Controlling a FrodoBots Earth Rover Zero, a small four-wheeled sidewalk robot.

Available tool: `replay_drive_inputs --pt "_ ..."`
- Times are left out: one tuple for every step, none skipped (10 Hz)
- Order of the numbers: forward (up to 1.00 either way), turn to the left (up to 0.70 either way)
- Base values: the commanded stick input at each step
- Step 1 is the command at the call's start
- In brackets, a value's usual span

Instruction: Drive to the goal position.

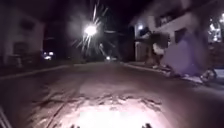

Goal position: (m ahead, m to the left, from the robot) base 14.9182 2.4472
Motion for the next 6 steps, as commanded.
replay_drive_inputs --pt "0.85 -0.1" --pt "0.85 0.0" --pt "0.85 0.0" --pt "0.85 0.0" --pt "0.85 0.0" --pt "0.85 0.0"
